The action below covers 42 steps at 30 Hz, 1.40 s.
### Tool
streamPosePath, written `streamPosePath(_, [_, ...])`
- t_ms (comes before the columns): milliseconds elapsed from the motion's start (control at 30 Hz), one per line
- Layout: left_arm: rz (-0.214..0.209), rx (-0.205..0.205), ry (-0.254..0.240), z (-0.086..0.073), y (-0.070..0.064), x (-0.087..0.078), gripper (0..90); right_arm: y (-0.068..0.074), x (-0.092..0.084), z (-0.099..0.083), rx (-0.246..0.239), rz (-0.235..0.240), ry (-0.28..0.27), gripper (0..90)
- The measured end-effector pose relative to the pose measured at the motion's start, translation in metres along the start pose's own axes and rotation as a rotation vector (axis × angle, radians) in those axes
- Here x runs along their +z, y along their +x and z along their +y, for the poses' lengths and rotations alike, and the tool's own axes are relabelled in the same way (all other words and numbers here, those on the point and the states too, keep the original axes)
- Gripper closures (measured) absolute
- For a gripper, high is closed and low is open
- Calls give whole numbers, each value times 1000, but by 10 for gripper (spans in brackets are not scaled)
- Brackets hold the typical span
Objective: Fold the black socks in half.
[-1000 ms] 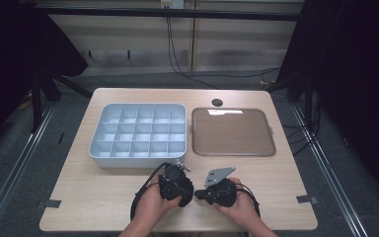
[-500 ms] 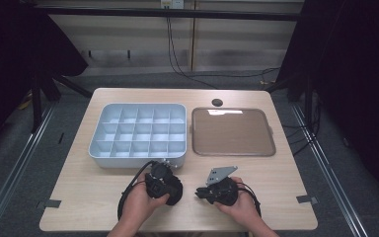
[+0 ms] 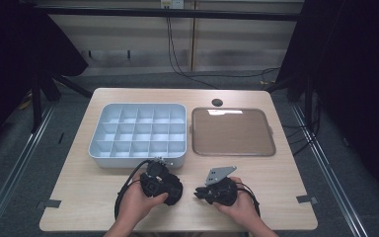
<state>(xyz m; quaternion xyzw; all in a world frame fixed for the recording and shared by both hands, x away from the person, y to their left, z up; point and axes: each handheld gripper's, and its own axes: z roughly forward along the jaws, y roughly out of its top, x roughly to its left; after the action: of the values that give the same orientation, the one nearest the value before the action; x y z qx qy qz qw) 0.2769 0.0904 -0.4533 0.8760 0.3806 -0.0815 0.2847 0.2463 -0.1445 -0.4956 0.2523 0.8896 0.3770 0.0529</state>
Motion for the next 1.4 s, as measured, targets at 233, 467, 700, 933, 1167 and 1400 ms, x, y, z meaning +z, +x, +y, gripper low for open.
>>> streamPosePath(233, [2, 5, -3, 3, -1, -4, 676, 0, 1, 0, -4, 1, -1, 810])
streamPosePath(467, [7, 2, -15, 5, -1, -7, 658, 0, 1, 0, -4, -1, 0, 810])
streamPosePath(700, [11, 1, -25, 7, 0, -14, 648, 1, 2, 0, -8, 2, 2, 810])
streamPosePath(933, [37, 0, -6, 9, 0, -15, 687, 1, 3, 1, -7, 3, 7, 811])
streamPosePath(1167, [55, -7, 45, 6, 1, 1, 816, 1, 3, 1, -7, 7, 8, 813])
streamPosePath(1400, [125, 28, 57, 7, -7, 13, 841, 1, 2, 1, -7, 0, 10, 813])
